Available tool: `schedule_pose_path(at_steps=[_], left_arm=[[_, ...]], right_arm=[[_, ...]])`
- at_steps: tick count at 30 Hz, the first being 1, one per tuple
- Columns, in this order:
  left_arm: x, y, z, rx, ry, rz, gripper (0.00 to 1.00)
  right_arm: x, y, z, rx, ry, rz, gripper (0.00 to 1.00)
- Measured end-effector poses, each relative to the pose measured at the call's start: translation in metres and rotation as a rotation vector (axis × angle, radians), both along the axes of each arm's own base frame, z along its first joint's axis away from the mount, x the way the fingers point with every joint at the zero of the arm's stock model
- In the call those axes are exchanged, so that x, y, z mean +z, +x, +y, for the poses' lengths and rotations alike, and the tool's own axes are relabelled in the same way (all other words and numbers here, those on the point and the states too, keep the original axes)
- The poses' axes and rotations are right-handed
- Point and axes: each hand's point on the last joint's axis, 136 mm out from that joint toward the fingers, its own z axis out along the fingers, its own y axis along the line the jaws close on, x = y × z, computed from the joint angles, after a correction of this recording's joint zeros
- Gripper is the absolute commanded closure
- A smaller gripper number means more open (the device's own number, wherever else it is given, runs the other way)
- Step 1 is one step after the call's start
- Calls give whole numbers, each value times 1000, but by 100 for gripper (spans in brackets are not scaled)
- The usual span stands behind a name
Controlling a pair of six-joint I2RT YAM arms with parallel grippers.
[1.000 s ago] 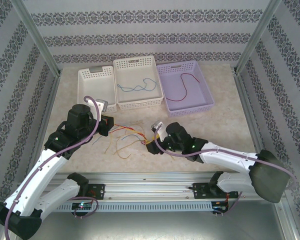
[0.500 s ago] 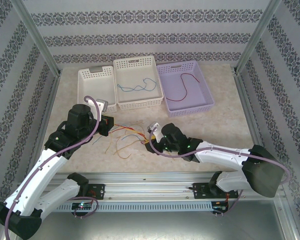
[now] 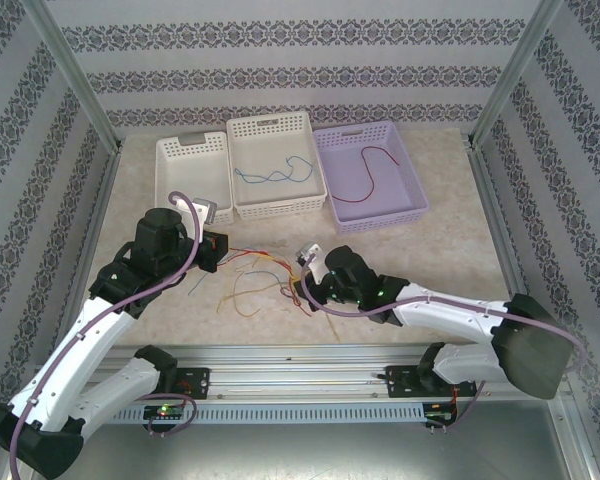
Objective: Untangle the cables
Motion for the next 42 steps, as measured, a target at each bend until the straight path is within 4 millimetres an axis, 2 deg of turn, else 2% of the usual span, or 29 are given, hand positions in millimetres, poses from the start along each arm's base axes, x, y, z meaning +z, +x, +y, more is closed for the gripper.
schedule_pose_path(at_steps=[3,8,15,17,19,20,22,25,30,32,34,38,42], left_arm=[[-2,3,7,35,25,-1,100],[-13,5,12,69,64,29,100],[-13,8,16,102,45,43,100],[-14,15,42,208,82,39,100],[-12,19,70,323,112,30,100],[-12,20,77,353,122,31,100],[-11,21,86,390,137,35,100],[-14,23,88,402,146,55,100],[-26,25,83,381,147,108,100],[-30,24,83,381,155,124,100],[-31,23,84,383,159,129,100],[-28,23,87,397,169,125,100],[-25,23,92,419,184,116,100]], right_arm=[[10,4,-13,-46,29,-27,100],[37,29,-45,-153,161,-50,100],[61,31,-67,-175,253,-43,100],[47,46,-94,-306,209,-16,100],[21,59,-126,-453,143,41,100],[10,60,-137,-500,114,66,100],[-9,59,-157,-584,63,114,100],[-20,55,-169,-627,42,144,100],[-11,52,-169,-635,66,119,100],[-7,52,-180,-690,61,100,100],[-1,53,-199,-782,71,80,100],[20,50,-250,-1002,131,19,100],[31,41,-284,-1145,143,6,100]])
